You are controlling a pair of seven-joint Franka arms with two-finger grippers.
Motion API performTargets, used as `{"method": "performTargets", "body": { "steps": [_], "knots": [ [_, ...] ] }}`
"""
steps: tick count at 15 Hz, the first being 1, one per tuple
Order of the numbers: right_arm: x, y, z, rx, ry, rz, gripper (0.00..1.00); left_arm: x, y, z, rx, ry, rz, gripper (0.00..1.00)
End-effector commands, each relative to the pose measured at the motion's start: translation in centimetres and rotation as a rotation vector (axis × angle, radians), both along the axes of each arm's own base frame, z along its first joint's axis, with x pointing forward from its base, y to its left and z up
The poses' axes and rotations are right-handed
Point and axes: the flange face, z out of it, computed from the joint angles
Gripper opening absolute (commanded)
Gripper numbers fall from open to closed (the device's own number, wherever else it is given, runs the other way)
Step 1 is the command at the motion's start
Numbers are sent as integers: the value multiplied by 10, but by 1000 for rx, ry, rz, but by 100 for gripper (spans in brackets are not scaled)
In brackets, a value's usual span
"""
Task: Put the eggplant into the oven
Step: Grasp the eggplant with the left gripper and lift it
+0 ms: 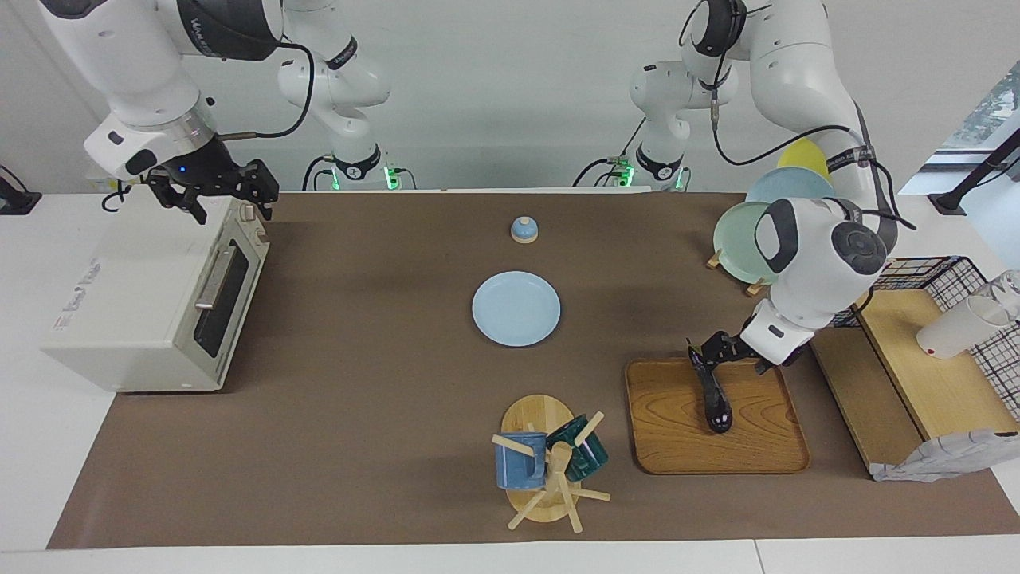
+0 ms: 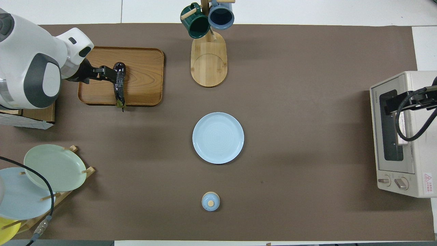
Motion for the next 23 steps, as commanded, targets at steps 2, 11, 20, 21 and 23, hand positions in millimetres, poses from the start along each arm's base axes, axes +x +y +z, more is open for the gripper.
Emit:
{"method": "performTargets", "body": {
  "steps": [2, 11, 20, 21, 23],
  "knots": [
    [-4, 0, 1, 20, -10, -14, 100, 18, -26, -24, -5, -85, -52, 100],
    [-4, 0, 1, 18, -9, -14, 100, 7, -23, -54, 7, -102, -59, 96],
    [-4, 0, 2, 20, -11, -14, 100, 13, -27, -25, 22, -63, -65, 0],
    [-4, 0, 2, 18, -11, -14, 100, 12, -30, -19, 19, -56, -62, 0],
    [-4, 0, 2, 18, -11, -14, 100, 4, -33, 12, 9, -53, 22, 0]
  ]
}}
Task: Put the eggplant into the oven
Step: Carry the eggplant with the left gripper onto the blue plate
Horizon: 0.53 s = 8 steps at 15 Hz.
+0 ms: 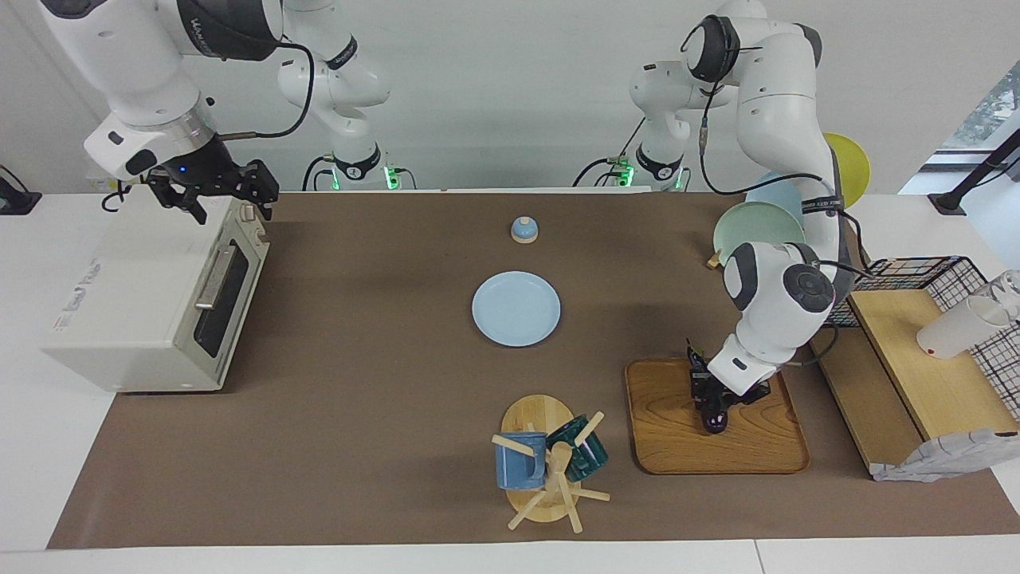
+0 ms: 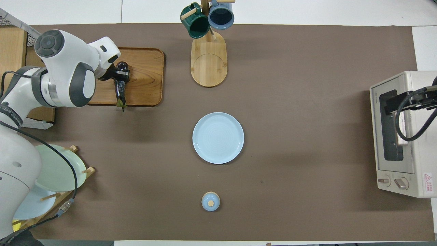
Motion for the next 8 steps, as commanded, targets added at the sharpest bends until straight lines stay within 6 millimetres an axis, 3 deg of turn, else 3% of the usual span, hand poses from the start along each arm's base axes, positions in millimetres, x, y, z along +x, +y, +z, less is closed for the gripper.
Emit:
{"method": "performTargets", "body": {
  "steps": [1, 3, 5, 8],
  "knots": [
    [-4, 0, 2, 20, -11, -14, 100, -15, -9, 47, 3, 23, 82, 0],
    [-4, 0, 2, 20, -11, -14, 100, -36, -34, 77, 19, 69, 70, 0],
    [-4, 0, 2, 20, -11, -13, 100, -57, -55, 94, 30, 97, 99, 0],
    [-4, -1, 2, 20, -11, -11, 100, -95, -101, 104, 43, 104, 136, 0]
  ]
}}
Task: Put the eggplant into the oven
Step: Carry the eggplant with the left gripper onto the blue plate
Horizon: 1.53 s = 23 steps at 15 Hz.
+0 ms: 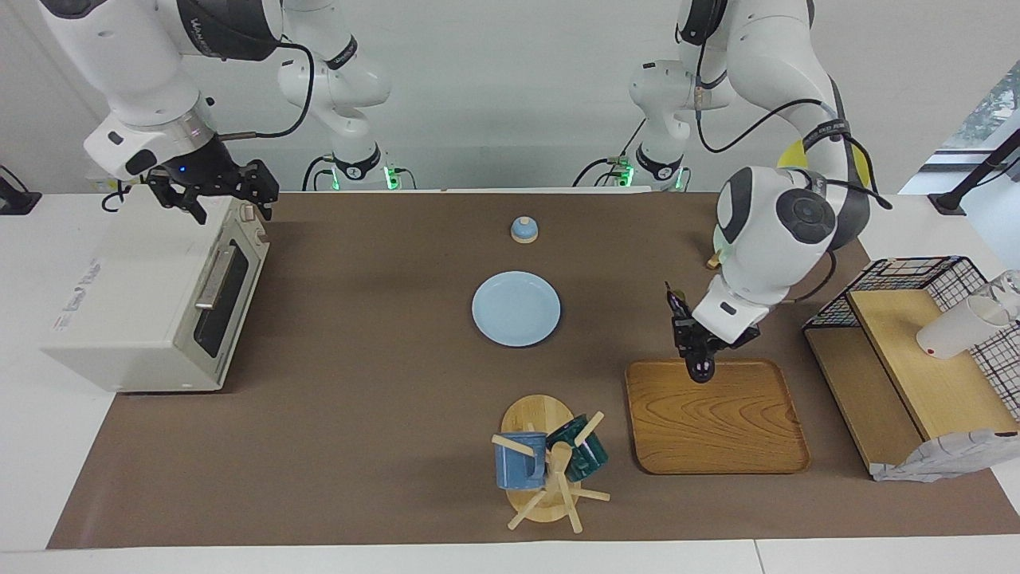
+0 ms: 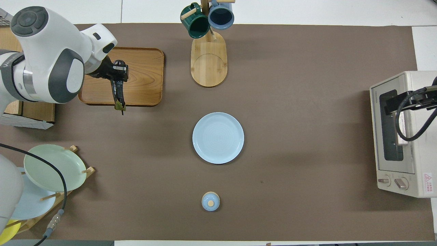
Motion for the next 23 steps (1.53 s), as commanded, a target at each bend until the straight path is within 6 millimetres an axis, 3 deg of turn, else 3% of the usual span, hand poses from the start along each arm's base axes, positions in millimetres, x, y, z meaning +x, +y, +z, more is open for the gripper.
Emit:
{"method": "performTargets", "body": {
  "steps": [1, 5, 6, 7, 8, 9, 11, 13, 18, 22, 23],
  "knots": [
    [-5, -2, 1, 18, -6, -14, 100, -45, -35, 6, 14, 22, 29, 0],
    [-9, -1, -6, 22, 18, -7, 100, -90, -98, 2, -20, 51, 60, 0],
    [-12, -2, -8, 20, 19, -6, 87, -101, -110, -4, -24, 49, 43, 0],
    [-14, -2, -9, 22, 20, -9, 46, -117, -125, -8, -31, 36, 25, 0],
    [-15, -2, -15, 22, 30, -12, 14, -134, -140, -19, -43, 25, 25, 0],
    [-18, -4, -16, 21, 22, -11, 0, -154, -154, -34, -55, 4, 21, 0],
    [-17, -17, -25, 18, -6, -43, 0, -185, -188, -63, -80, -27, 2, 0],
    [-18, -28, -34, 17, -42, -59, 0, -197, -213, -88, -88, -25, 2, 0],
    [-46, -71, -76, -5, -50, -168, 0, -200, -237, -128, -124, -51, 9, 0],
    [-51, -89, -104, -80, -35, -162, 0, -198, -237, -131, -132, -62, -1, 0],
    [-50, -89, -107, -80, -38, -166, 0, -199, -238, -130, -132, -62, -3, 49]
  ]
}}
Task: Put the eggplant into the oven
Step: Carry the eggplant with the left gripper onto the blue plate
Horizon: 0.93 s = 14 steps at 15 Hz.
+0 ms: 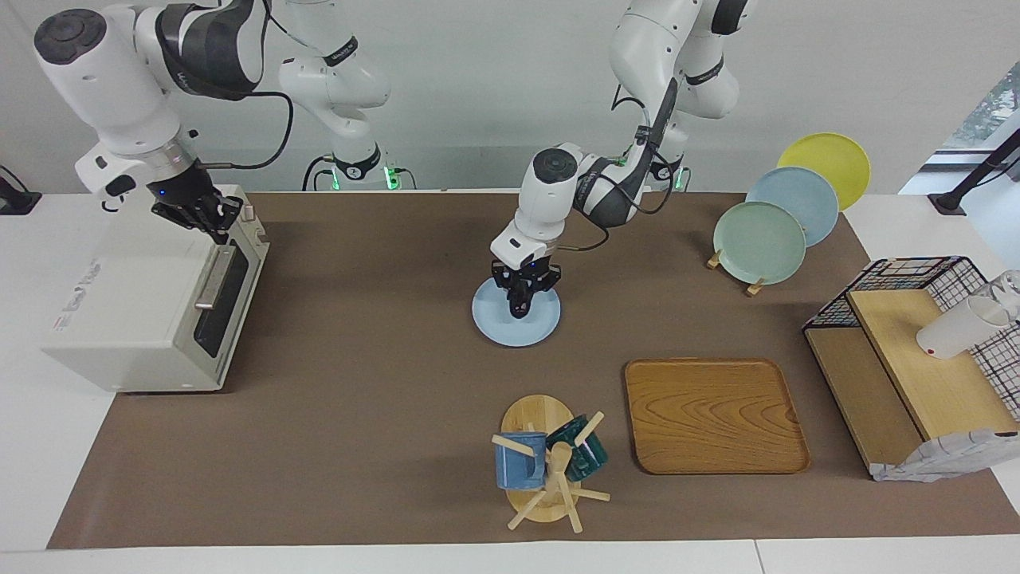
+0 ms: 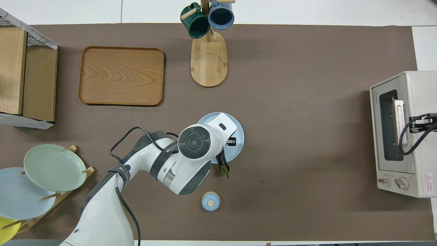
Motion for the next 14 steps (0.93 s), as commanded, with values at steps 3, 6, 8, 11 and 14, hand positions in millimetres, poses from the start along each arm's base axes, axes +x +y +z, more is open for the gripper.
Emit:
{"method": "performTargets", "body": {
  "steps": [3, 6, 8, 11, 14],
  "knots": [
    [-10, -2, -12, -25, -20, -22, 0, 10, 7, 18, -7, -8, 18, 100],
    [-2, -4, -22, -29, -50, -6, 0, 41, 33, 60, 26, 30, 31, 100],
    [-1, -8, -26, -28, -44, -17, 0, 61, 48, 88, 39, 49, 49, 100],
    [-2, -9, -28, -28, -42, -25, 0, 87, 91, 124, 51, 59, 76, 100],
    [2, -9, -32, -29, -54, -22, 0, 115, 161, 158, 70, 73, 63, 100]
  ]
}}
